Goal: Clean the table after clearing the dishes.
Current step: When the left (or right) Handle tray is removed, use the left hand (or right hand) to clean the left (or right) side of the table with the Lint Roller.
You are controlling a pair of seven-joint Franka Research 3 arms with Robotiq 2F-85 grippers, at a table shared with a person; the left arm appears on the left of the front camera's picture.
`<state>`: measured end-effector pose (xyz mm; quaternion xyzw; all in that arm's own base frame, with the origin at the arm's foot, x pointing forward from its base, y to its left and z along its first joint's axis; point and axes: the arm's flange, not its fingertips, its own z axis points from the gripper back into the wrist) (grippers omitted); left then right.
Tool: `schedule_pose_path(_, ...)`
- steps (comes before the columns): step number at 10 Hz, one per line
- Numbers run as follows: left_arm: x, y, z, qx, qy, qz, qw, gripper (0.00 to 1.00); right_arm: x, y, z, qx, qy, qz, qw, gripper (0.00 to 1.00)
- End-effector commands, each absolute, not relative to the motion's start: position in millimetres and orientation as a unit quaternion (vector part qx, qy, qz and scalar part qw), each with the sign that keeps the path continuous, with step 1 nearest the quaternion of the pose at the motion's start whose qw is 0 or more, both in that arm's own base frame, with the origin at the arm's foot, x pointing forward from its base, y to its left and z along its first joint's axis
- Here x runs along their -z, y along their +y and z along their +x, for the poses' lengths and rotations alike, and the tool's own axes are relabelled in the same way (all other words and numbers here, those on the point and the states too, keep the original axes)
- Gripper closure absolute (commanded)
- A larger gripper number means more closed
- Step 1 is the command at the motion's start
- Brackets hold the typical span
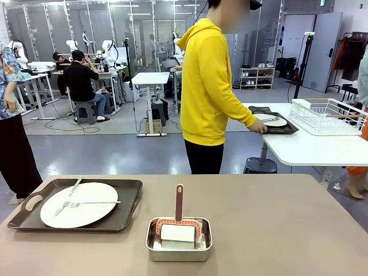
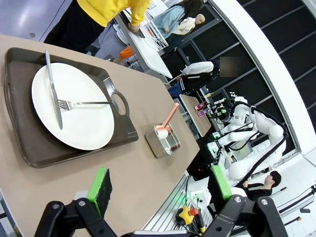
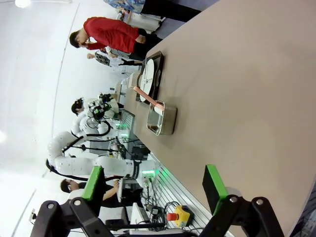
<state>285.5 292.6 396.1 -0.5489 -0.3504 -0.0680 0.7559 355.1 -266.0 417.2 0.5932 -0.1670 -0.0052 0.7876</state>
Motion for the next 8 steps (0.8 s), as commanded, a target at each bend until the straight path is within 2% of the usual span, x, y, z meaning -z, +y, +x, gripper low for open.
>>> schedule_pose_path(1,-397,294,282,0.071,-0.355,-0.550,0.753,0.00,-488,-233,352,-0.079,-0.182,0.537,0.820,0.00)
schedule_pose_path(4,-397,294,282,0.071,-0.355,-0.550,0.753,0.00,-543,-145,371,-0.208,-0.158,0.444,0.857,0.00)
schedule_pose_path(5,-397,294,282,0.071,-0.355,-0.550,0.753,0.00,-557,-117,379,-0.253,-0.147,0.391,0.873,0.00)
schedule_pose_path(8,-397,294,282,0.071,-0.355,-0.550,0.753,0.00,-572,-3,403,-0.387,-0.095,0.258,0.880,0.00)
